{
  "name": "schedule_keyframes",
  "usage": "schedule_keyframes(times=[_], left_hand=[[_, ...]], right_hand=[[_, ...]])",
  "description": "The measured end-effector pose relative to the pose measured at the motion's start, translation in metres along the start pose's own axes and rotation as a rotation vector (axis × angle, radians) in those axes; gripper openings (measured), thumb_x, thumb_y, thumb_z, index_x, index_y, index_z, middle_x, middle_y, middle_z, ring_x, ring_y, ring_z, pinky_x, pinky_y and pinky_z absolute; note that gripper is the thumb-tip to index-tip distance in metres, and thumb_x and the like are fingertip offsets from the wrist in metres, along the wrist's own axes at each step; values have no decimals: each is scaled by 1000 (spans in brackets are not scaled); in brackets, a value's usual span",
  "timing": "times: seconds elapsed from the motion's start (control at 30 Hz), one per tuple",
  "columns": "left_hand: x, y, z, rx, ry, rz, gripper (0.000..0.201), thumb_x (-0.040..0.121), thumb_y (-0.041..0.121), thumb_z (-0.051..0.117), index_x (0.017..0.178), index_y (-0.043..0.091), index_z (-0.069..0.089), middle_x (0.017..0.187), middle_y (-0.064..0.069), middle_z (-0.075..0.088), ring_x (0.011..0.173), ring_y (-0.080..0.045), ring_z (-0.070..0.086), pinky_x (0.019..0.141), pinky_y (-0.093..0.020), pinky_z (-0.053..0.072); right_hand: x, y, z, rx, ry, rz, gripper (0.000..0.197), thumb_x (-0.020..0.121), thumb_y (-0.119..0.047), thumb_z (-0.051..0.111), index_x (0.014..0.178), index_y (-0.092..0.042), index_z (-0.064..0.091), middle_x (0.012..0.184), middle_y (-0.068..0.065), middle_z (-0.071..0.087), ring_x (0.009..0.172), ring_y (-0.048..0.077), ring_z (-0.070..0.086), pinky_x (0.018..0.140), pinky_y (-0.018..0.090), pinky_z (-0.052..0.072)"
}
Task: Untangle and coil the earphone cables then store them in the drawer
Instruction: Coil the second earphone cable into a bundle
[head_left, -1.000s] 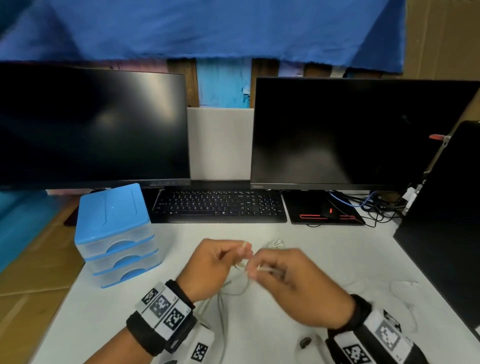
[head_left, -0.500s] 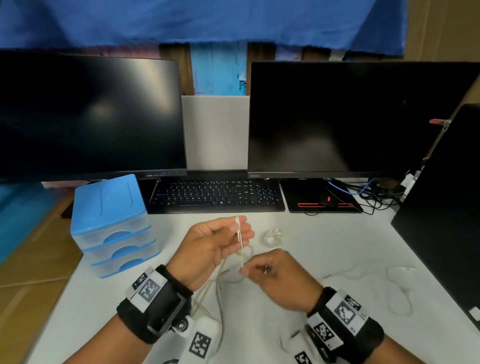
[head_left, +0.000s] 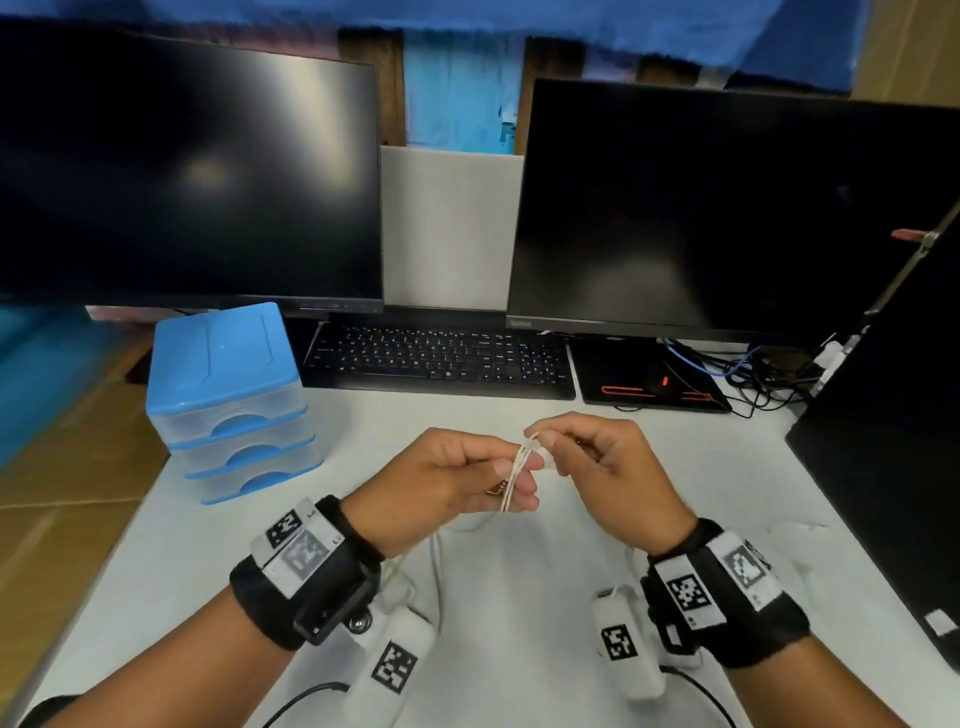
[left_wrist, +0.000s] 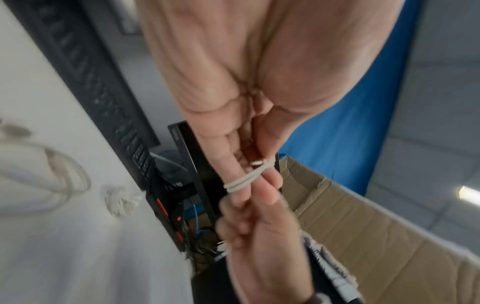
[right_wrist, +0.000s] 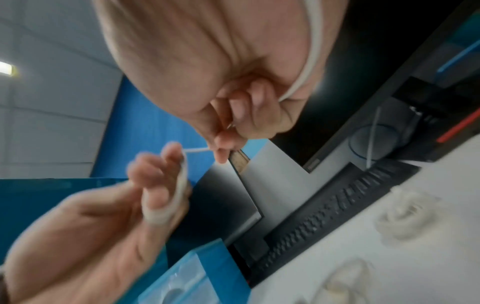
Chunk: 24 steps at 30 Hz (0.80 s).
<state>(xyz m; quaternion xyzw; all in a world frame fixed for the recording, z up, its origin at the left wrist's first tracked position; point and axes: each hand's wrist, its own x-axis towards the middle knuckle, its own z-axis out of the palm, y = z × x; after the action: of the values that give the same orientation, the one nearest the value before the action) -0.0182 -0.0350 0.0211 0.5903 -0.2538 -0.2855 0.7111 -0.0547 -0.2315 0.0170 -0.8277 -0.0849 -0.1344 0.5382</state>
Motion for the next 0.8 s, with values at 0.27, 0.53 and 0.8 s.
schedule_keyframes(times=[0.27, 0.53, 0.8], left_hand=[[10, 5, -20, -155, 418, 116, 24, 95, 3, 50, 112, 0, 66, 95, -11, 74, 94, -22, 72, 91, -30, 56], [1, -11, -33, 820, 178, 188, 26, 98, 10, 50, 98, 23, 73, 90, 6, 73, 86, -12, 68, 84, -38, 54], [-2, 11, -7, 25, 35, 83, 27, 88, 7, 50, 106, 0, 70, 85, -7, 73, 83, -22, 70, 78, -28, 55]], right_hand=[[-30, 2, 47, -125, -392, 144, 25, 102, -23, 47, 100, -19, 72, 56, -8, 52, 52, 7, 49, 60, 24, 48], [-21, -49, 11, 32, -282, -31, 22, 102, -19, 45, 94, -17, 65, 61, -1, 46, 56, 25, 41, 54, 34, 37], [-5, 14, 15, 30, -50, 206, 22, 98, -17, 54, 91, -22, 74, 59, 1, 56, 47, 1, 43, 51, 14, 35]])
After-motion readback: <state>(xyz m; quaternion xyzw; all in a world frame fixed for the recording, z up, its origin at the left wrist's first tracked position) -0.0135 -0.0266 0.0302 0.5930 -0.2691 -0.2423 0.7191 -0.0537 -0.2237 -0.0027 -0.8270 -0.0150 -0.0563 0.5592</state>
